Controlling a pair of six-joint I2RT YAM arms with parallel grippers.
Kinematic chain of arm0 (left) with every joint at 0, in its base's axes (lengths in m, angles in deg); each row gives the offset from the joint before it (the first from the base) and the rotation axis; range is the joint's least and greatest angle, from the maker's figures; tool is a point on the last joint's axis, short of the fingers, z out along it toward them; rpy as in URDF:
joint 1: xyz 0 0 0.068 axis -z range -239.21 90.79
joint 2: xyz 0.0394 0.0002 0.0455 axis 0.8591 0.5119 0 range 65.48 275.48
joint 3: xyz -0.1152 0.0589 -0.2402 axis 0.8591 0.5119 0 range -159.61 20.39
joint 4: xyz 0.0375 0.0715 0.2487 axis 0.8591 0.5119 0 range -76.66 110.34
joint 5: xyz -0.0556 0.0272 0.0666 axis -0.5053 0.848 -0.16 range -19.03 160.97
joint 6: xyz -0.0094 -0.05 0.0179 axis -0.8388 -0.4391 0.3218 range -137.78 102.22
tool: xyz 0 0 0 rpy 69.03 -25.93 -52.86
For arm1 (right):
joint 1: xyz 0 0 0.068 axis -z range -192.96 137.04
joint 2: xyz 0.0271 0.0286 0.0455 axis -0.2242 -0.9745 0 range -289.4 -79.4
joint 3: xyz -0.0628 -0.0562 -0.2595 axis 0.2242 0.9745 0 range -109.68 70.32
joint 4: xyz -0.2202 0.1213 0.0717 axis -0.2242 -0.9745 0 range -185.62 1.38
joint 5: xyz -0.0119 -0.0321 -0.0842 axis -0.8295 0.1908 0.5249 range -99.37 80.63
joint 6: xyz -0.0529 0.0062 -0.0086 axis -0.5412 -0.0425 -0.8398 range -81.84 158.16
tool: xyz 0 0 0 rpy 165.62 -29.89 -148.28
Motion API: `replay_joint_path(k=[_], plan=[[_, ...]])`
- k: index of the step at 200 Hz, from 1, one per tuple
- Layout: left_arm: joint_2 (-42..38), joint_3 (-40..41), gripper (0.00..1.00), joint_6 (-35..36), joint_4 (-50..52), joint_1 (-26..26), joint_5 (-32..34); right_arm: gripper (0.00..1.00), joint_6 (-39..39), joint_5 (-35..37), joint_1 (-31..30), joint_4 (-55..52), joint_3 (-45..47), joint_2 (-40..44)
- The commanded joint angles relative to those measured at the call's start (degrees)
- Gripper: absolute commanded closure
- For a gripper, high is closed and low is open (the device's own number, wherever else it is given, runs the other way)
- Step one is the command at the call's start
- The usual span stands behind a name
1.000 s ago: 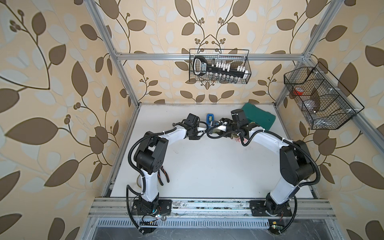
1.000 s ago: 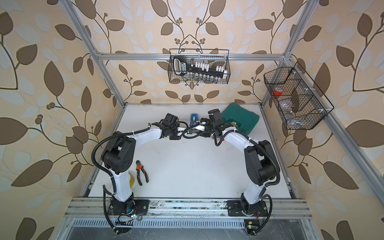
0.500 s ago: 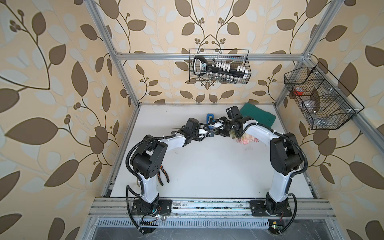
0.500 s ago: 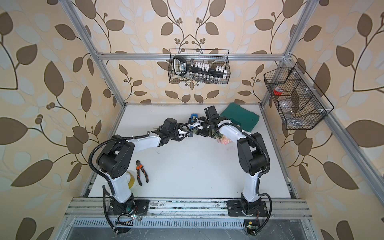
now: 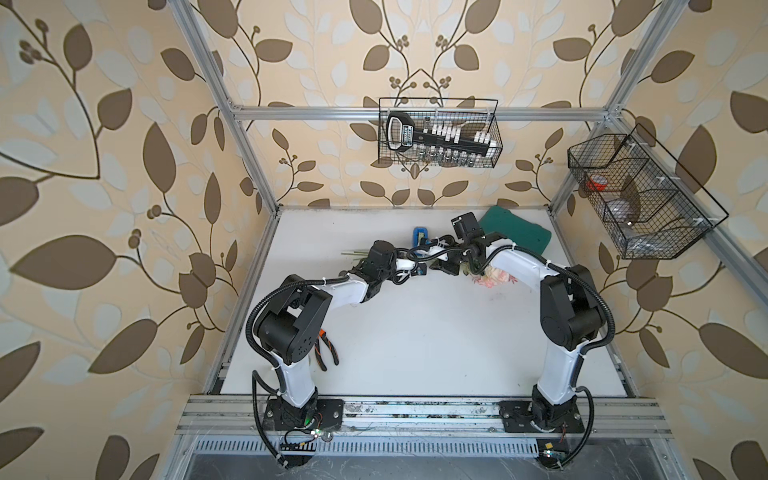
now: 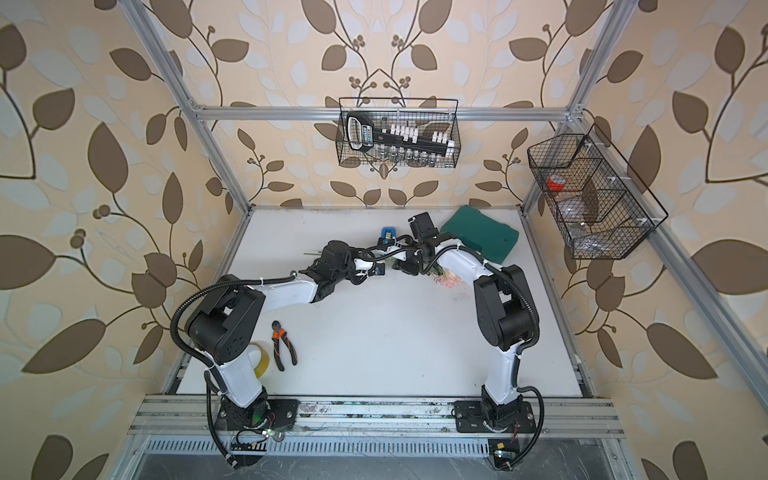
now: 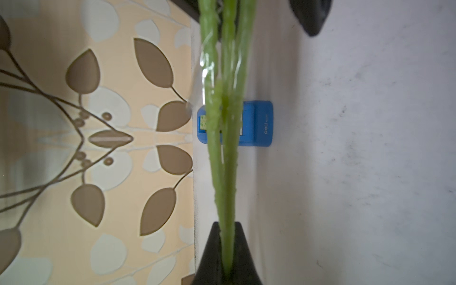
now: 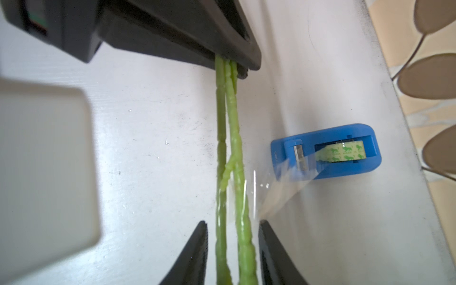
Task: Wrap bouquets with tape
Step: Wrap the tape around the bouquet.
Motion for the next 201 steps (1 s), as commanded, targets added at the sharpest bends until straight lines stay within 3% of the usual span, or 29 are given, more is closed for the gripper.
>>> replay_joint_path(k=[1, 45, 61, 90, 99, 123, 148, 173, 201], plan=[[-4.15, -0.24, 1.00, 4.16, -5.29, 0.85, -1.10, 0.74, 0.01, -0.74, -0.01, -1.51, -1.76, -0.13], [-5.32, 1.28, 1.00, 2.75, -4.92, 1.12, -0.59, 1.00, -1.49, -0.24, -0.24, -0.59, -1.15, 1.07], [-6.96, 2.69, 0.83, 1.25, -3.74, 1.12, -1.55, 1.00, -2.37, 0.44, -0.49, 0.02, -0.37, 1.77], [-12.93, 5.60, 0.41, -2.36, 3.79, 1.05, -6.60, 1.00, -4.31, 1.82, -1.39, 2.94, 2.95, 3.85], [-15.25, 6.56, 0.32, -3.73, 6.67, 0.65, -8.53, 1.00, -5.08, 2.44, -1.76, 3.83, 4.16, 4.56], [-22.86, 6.70, 0.28, -6.83, 20.96, -2.83, -18.20, 1.00, -6.30, 3.46, -2.08, 7.79, 7.64, 7.15], [-26.38, 0.86, 0.25, -10.35, 37.79, -8.55, -28.54, 1.00, -8.66, 5.21, -2.89, 11.95, 11.29, 9.74], [-22.54, -7.80, 0.21, -9.67, 51.27, -9.87, -29.75, 1.00, -11.14, 7.83, -3.99, 17.60, 15.57, 12.03], [-14.53, -16.96, 0.21, -10.51, 59.40, -9.87, -31.81, 1.00, -14.79, 10.60, -4.95, 24.23, 20.40, 13.86]])
